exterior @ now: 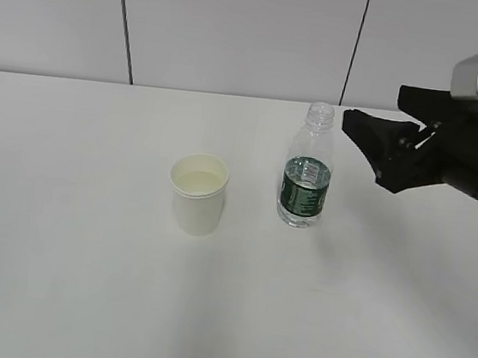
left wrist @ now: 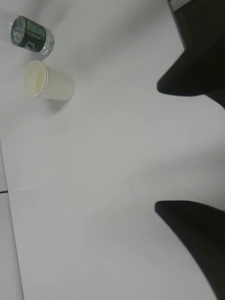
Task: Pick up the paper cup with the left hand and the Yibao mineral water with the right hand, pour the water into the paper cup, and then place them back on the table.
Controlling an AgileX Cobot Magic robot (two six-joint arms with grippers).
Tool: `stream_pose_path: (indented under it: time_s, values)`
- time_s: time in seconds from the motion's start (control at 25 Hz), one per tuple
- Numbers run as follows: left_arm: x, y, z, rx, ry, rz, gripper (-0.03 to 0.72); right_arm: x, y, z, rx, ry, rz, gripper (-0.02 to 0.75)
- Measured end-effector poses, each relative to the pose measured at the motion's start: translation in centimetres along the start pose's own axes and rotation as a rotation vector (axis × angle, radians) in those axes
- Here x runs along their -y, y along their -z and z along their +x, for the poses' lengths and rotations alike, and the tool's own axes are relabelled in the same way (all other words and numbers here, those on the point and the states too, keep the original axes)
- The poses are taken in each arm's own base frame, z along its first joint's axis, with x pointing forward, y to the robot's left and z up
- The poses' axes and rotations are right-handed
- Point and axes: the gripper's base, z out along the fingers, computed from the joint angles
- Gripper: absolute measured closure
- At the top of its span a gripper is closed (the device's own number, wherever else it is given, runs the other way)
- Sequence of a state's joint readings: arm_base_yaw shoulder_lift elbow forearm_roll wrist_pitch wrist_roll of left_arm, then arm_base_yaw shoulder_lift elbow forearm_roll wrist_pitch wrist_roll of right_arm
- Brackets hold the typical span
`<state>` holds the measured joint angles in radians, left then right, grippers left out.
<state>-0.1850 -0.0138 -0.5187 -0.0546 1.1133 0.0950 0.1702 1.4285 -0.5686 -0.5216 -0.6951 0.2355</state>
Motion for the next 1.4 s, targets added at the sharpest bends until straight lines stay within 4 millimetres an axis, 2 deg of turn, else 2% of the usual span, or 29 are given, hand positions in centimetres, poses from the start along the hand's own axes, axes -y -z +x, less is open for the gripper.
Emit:
stream_pose_path:
  time_s: [0.68, 0.96, 1.2, 1.4]
  values:
    - [0.0, 0.1, 0.0, 0.004, 0.000, -0.001, 0.212, 0.1, 0.0, 0.3, -0.033, -0.002, 0.008, 0.144]
    - [0.0, 0.1, 0.0, 0.004, 0.000, -0.001, 0.212, 0.3, 0.2, 1.4, -0.155, -0.060, 0.042, 0.144]
    - [0.0, 0.1, 0.0, 0.004, 0.000, -0.001, 0.212, 0.5, 1.4, 0.4, -0.191, -0.030, 0.073, 0.144]
    - [0.0, 0.1, 0.0, 0.004, 0.000, -0.001, 0.212, 0.8, 3.5, -0.8, -0.265, 0.035, 0.137, 0.144]
